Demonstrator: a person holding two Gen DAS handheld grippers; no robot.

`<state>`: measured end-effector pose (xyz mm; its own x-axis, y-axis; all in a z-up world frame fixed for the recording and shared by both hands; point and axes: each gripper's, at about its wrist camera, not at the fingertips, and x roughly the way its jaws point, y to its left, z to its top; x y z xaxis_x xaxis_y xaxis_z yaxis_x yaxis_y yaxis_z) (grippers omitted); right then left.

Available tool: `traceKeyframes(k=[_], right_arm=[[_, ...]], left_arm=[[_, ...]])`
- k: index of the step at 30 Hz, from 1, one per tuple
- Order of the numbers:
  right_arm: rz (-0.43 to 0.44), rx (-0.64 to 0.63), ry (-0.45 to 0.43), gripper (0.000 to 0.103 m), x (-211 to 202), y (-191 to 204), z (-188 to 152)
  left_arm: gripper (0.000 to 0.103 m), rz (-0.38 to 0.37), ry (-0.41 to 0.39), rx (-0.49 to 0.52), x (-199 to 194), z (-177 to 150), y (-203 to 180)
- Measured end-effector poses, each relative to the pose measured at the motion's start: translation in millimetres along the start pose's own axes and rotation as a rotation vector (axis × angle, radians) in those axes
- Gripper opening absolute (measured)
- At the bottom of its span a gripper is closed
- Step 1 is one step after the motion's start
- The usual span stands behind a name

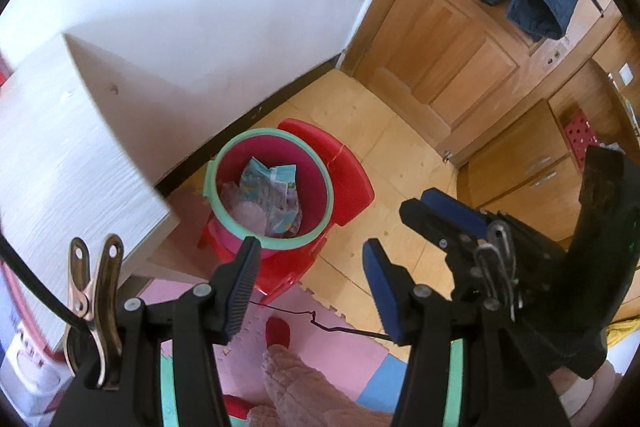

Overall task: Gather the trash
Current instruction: 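Move both open grippers back from the bucket toward the bed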

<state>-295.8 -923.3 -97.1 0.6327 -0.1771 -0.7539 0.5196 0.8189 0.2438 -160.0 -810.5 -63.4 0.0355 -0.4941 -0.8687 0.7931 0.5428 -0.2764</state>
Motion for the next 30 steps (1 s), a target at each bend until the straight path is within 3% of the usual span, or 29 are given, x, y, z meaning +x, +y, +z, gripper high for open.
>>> traceKeyframes(k=[17, 30], right_arm=[[0.1, -0.151, -0.084, 0.026, -73, 113, -4], [0.21, -0.289, -0.078, 0.026, -92, 222, -24]], left_arm=[[0.055, 0.089, -0.107, -0.097, -113, -68, 48], [0.056, 0.199, -0.176, -0.243, -199, -129, 123]])
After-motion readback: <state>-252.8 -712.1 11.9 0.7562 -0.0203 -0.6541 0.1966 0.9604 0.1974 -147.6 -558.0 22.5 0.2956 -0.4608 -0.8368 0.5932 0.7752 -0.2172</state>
